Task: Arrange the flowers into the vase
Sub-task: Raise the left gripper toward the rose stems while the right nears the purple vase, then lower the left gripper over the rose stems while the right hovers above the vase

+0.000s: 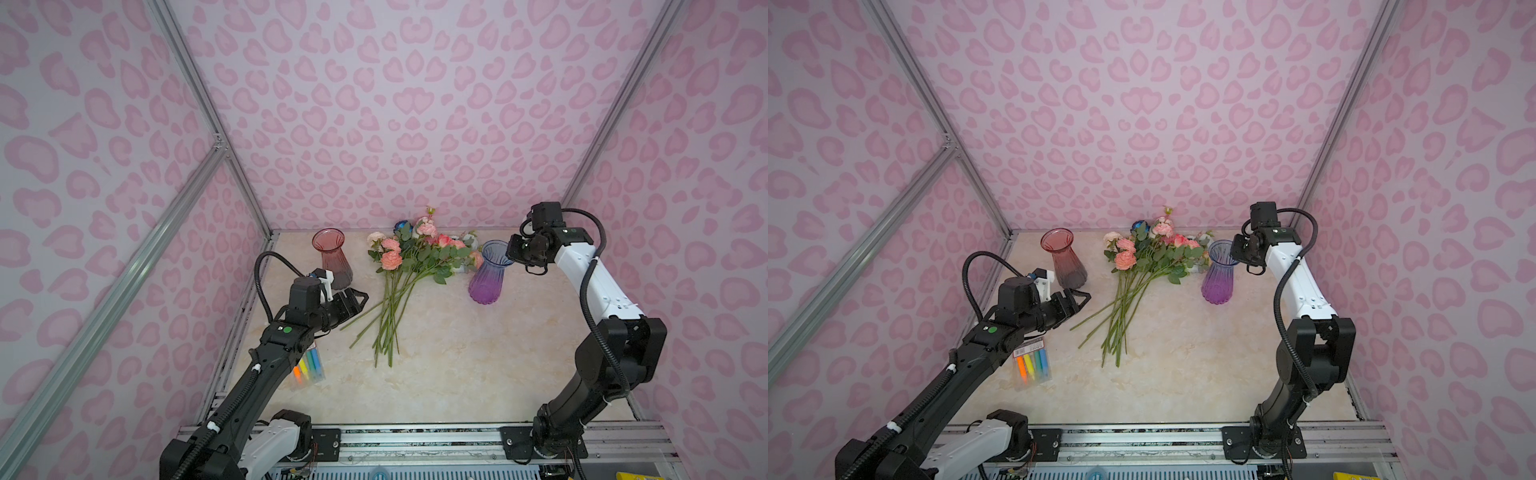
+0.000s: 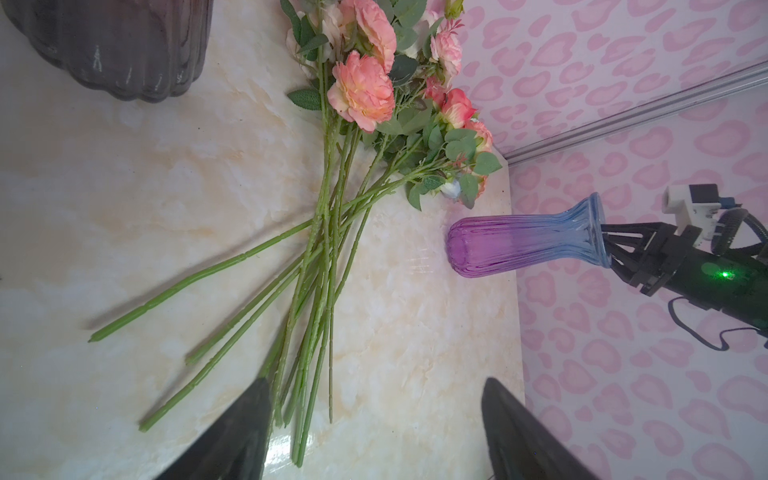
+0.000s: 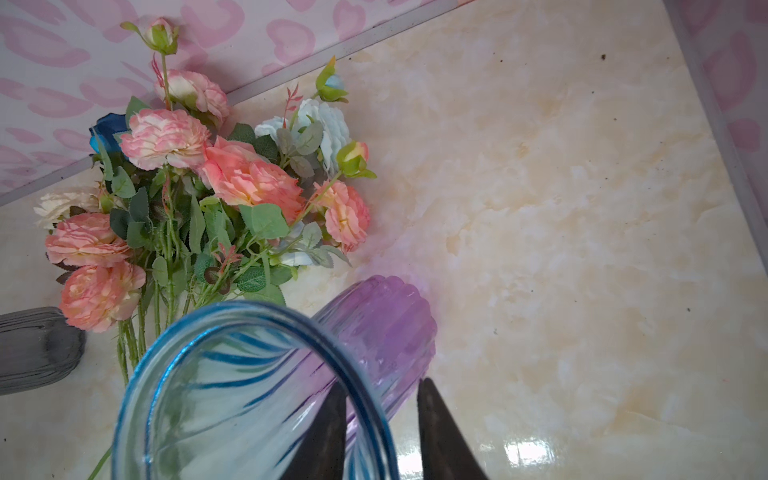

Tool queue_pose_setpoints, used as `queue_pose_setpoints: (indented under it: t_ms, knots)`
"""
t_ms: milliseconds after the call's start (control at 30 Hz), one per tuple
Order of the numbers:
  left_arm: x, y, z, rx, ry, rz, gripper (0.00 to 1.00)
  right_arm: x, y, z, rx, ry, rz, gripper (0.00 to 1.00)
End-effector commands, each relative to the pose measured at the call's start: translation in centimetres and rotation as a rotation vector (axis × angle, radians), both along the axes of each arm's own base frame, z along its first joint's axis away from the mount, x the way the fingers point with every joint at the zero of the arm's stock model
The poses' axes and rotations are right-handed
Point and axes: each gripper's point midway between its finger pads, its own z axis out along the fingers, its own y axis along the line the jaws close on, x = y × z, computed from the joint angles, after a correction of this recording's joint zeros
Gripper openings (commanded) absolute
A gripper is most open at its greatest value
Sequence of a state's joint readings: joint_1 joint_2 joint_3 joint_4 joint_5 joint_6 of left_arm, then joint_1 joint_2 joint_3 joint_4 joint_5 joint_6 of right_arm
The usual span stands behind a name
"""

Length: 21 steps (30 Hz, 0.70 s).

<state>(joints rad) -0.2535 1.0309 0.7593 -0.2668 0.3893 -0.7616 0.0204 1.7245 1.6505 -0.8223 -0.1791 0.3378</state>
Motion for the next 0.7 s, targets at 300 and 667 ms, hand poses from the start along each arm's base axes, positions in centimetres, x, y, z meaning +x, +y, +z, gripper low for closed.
queue_pose_setpoints:
  t_ms: [300, 667]
  knots:
    - [-0.1, -0.2, 0.5, 0.000, -0.008, -0.014, 0.81, -0.1, 1.0, -1.4, 0.052, 0.045, 0.013, 0.11]
    - [-0.2, 0.0, 0.9, -0.001, -0.021, -0.009, 0.81, -1.3, 1.7, -2.3, 0.161, 0.044, 0.002, 0.00]
